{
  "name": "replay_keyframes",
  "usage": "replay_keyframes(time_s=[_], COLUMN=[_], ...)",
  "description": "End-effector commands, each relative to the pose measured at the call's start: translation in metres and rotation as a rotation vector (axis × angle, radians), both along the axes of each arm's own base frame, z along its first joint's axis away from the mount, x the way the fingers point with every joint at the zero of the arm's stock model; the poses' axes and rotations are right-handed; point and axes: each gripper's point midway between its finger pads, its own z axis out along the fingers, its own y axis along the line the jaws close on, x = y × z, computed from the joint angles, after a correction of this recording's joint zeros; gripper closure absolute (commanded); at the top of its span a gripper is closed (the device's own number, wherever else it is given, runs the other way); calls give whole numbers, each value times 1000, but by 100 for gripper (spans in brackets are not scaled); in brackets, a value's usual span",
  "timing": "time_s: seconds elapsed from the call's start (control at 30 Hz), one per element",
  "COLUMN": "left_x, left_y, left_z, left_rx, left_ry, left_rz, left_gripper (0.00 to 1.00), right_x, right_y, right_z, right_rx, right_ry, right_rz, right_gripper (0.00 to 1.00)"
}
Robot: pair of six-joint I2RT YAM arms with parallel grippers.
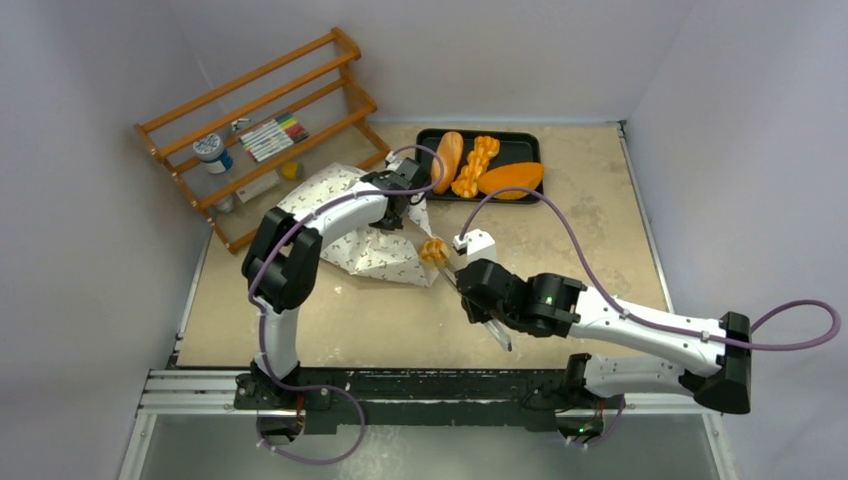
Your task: Take the fake bread out of the paper bag
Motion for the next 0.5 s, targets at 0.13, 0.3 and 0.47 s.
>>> replay_keyframes(time_s=[0.13,0.3,0.47], left_x=[31,36,32], left_y=[16,20,24], left_z=[1,-8,-14], left_rx=[49,57,63], left_ry=[-55,-46,-36], left_rz=[47,58,63], left_gripper=[96,96,96], right_x=[6,8,15], right_y=[-5,-7,-15], right_z=[36,50,69], right_rx=[84,121,155], right_ry=[-58,-84,-131], right_rz=[-62,-69,-131], right_gripper=[97,97,98])
